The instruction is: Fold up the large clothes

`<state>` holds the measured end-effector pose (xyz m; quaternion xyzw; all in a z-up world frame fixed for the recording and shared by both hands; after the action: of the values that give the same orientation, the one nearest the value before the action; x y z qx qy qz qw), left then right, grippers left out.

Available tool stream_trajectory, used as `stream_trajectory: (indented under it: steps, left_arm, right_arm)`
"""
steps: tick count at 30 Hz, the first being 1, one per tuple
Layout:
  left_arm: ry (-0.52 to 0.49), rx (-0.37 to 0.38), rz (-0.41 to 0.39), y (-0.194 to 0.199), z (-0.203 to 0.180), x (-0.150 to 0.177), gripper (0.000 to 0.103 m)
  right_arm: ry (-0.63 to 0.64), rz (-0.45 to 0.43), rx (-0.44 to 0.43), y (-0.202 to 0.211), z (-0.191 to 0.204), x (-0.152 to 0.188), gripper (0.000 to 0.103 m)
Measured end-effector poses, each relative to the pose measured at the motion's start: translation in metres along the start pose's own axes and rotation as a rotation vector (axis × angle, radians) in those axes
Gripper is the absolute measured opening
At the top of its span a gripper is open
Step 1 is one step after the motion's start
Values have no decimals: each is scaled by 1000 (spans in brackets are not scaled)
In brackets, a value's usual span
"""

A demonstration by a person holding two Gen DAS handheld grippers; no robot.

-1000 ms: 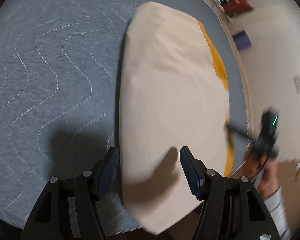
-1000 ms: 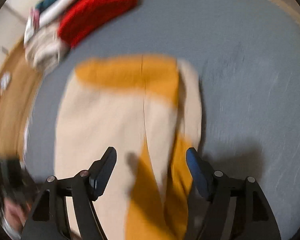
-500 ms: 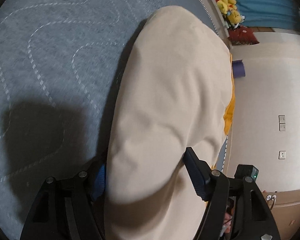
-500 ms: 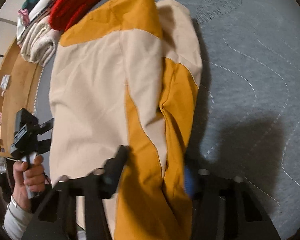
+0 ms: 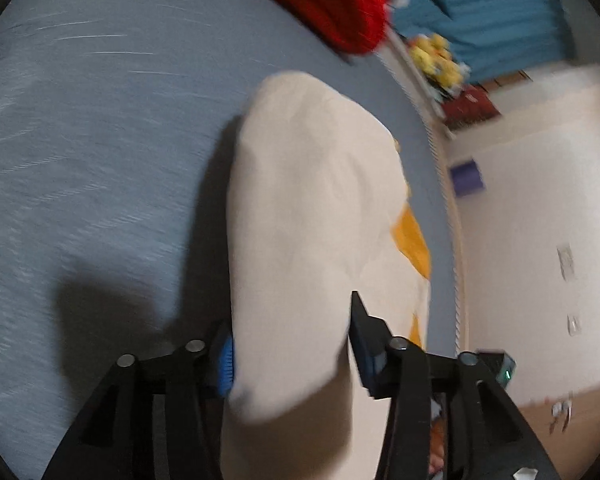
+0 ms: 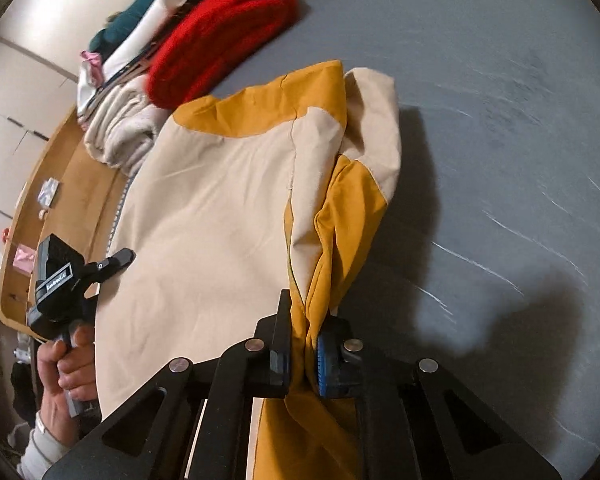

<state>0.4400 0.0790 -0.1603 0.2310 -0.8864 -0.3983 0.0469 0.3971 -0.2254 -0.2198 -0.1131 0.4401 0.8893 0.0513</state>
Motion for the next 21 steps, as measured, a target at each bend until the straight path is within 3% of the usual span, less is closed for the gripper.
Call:
stream_trajectory:
  steps: [3,4,6,8,10,11,12,13,14,15,17,19,21]
  left_arm:
    - [66,-70,25,5,32,4,47]
    - [37,-65,30,12,29,9,47]
    - [-48,-57,37,20,7,17,47]
    - [-150,-86,27,34,-7,35,48]
    - [-208,-88,95,23,-14,58,48]
    - [-238,-114,145,12,-11,71,48]
    - [-271,-185,191,-1,-3,83,48]
    - [-311,-300,205,-14,7,89,55]
    - [-340,-378,192,-20,12,92,58]
    - [-341,-409,165,-19,11,95,58]
    - [-335,-416,119,-10,-6,98,52]
    - [-412,-471,16,14,-38,102,54]
    - [-467,-499,-78,39,-64,113,60]
  right_arm:
    - [15,29,23,-20,12,-2,12]
    - [15,44,41,-24,11,1,14]
    - [3,86,87,-35,8,3,29]
    - [-2,99,150,-32,0,6,38]
    - [16,82,188,-23,-3,7,40]
    - [33,73,192,-17,-1,8,40]
    - [42,71,195,-16,3,8,40]
    - [65,77,203,-14,6,12,40]
    - [87,95,215,-14,6,18,41]
    - [101,117,229,-14,3,23,46]
    - [132,172,302,-16,-4,37,50]
    - [152,148,367,0,-12,44,50]
    - [187,60,462,30,-1,43,50]
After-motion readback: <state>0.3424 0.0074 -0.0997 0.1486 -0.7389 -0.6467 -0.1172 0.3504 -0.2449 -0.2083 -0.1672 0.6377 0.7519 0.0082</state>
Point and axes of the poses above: each gripper's, at about its wrist camera, not at the fingertips, and y roughly against the way its jaws point, z to its left, x to its underside, the point moved 9 cm from there along -y, roughly the way its jaws point, and after that the axes turned 8 degrees about z, right-handed, at the moved point
